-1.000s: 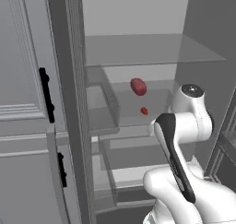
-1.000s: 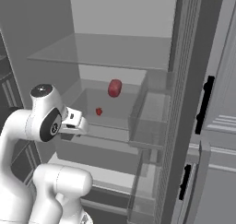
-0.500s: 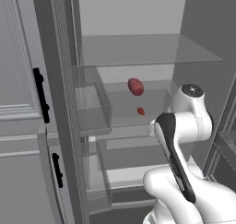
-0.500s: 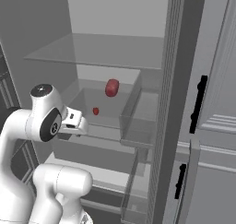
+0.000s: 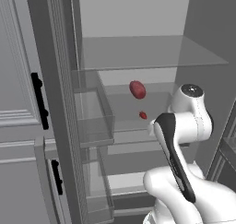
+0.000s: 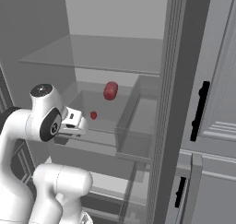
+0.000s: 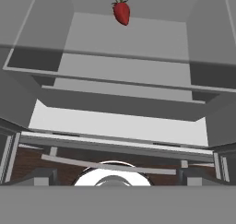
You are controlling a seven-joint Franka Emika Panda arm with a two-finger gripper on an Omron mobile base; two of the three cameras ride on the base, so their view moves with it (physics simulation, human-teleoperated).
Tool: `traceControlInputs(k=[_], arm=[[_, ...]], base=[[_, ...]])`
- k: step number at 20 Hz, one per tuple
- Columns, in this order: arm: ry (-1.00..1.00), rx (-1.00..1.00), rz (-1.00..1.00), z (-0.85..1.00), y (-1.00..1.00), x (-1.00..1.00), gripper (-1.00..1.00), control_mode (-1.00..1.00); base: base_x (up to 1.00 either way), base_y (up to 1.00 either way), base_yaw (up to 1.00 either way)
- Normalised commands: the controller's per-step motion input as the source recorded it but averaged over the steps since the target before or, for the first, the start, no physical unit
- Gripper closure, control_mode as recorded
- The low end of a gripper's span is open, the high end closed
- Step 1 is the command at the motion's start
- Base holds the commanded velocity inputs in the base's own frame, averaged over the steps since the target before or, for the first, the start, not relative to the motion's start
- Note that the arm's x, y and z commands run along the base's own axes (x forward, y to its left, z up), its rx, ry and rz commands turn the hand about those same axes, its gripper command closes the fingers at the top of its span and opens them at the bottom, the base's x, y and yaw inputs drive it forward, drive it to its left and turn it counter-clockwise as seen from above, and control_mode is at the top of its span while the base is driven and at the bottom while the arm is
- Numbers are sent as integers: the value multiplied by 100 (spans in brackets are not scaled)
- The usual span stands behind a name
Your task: Take the strawberry from the fridge and place it on top of the pancake, located on the dining counter.
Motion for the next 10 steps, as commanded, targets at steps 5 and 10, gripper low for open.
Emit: traceControlInputs(k=[5,10], arm=[[-8,0,5,2,-3,14,-100,-100],[-40,0,14,17,0,68,-100,-100]], base=[[15,0,2],[0,0,0]])
